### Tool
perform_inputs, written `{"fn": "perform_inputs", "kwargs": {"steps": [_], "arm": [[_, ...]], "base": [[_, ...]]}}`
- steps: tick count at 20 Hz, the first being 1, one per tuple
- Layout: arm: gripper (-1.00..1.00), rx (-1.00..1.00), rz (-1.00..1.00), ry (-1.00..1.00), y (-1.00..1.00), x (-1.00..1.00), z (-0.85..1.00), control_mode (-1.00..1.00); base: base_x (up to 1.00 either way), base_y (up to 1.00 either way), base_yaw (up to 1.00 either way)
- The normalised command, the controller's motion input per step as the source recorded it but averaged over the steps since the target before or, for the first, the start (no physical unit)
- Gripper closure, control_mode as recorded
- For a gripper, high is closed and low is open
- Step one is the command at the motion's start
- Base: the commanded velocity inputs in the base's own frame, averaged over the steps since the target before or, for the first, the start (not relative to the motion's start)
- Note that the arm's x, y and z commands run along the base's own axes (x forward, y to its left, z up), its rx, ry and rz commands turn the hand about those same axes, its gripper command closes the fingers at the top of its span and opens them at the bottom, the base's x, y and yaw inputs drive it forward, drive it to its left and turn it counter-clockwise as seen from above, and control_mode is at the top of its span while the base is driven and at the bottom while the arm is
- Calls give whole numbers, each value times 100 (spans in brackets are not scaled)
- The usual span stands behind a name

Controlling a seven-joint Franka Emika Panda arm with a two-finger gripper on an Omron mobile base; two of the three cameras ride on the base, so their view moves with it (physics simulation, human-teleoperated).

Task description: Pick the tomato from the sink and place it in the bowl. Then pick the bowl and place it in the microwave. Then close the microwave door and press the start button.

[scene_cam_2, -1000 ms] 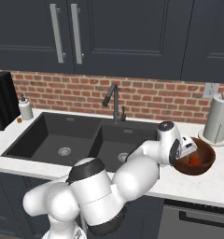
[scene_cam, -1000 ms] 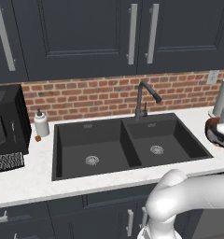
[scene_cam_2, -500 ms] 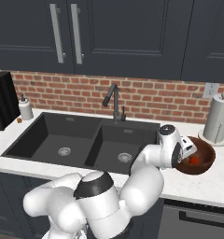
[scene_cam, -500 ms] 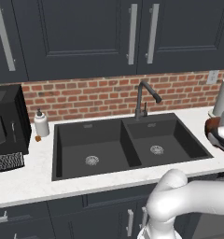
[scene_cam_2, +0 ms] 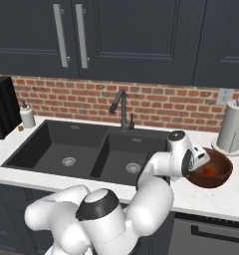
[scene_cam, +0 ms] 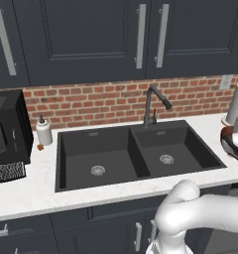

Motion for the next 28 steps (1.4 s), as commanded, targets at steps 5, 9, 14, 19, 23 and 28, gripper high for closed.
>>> {"fn": "perform_inputs", "kwargs": {"steps": [5, 9, 14, 19, 23, 28], "arm": [[100, -10, 12, -9, 48, -100, 91, -100], [100, -1, 11, -7, 91, -84, 100, -100], [100, 5, 10, 0, 95, -68, 100, -100], [100, 8, 13, 0, 98, -51, 100, -100], [100, 4, 18, 0, 100, -31, 93, -100], [100, 0, 19, 4, 100, -9, 21, -100]], "base": [[0, 0, 0], [0, 0, 0], [0, 0, 0], [0, 0, 0], [0, 0, 0], [0, 0, 0]]}}
